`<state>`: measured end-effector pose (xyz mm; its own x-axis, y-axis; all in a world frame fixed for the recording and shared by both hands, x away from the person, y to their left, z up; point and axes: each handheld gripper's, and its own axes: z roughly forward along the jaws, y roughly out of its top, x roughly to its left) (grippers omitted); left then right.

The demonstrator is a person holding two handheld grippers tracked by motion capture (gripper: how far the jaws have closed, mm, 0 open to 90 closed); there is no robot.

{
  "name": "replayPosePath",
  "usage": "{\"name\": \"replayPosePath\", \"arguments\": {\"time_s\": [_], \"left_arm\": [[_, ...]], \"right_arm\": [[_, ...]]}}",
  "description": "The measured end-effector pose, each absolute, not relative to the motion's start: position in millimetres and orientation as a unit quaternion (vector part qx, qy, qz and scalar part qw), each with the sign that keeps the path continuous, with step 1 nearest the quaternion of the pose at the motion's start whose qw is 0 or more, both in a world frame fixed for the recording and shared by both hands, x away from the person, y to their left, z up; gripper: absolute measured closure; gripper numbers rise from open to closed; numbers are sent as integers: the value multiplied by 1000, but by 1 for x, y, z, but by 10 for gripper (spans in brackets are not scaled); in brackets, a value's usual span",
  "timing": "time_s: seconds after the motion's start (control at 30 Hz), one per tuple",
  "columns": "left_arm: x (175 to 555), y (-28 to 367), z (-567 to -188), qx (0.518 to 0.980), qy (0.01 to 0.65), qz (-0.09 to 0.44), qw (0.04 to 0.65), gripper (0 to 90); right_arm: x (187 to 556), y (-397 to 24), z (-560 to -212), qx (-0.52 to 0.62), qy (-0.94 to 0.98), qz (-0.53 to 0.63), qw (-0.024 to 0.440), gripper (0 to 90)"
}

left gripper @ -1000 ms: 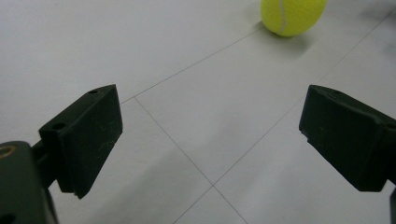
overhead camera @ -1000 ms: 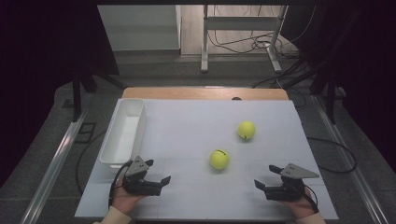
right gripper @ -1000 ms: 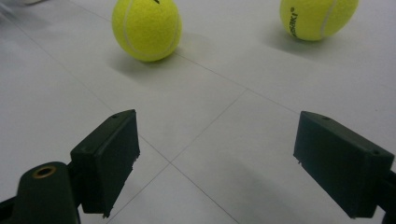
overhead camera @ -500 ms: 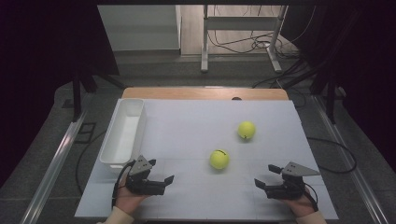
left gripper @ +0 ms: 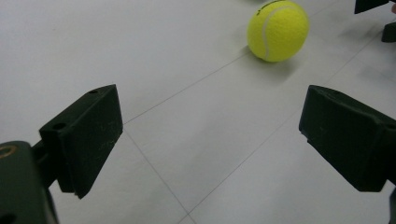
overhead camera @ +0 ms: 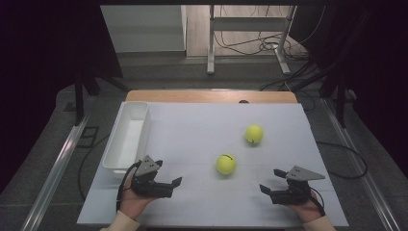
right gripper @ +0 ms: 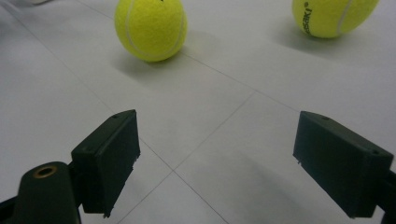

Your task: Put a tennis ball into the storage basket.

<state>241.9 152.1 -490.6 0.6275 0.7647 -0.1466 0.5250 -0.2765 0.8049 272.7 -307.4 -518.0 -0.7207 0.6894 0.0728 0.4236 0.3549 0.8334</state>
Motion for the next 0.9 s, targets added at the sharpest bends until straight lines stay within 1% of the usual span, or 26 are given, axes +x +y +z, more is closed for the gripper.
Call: {"name": "replayPosePath", "arguments": {"time_s": [0.23,0.9], "left_arm": [[251,146,-491,789,405,118,448,71],[273,115,-476,802,374,101,454,72]], "right_arm": [[273,-312,-518,353,803,457,150,152],[277,-312,-518,354,803,456,150,153]]}}
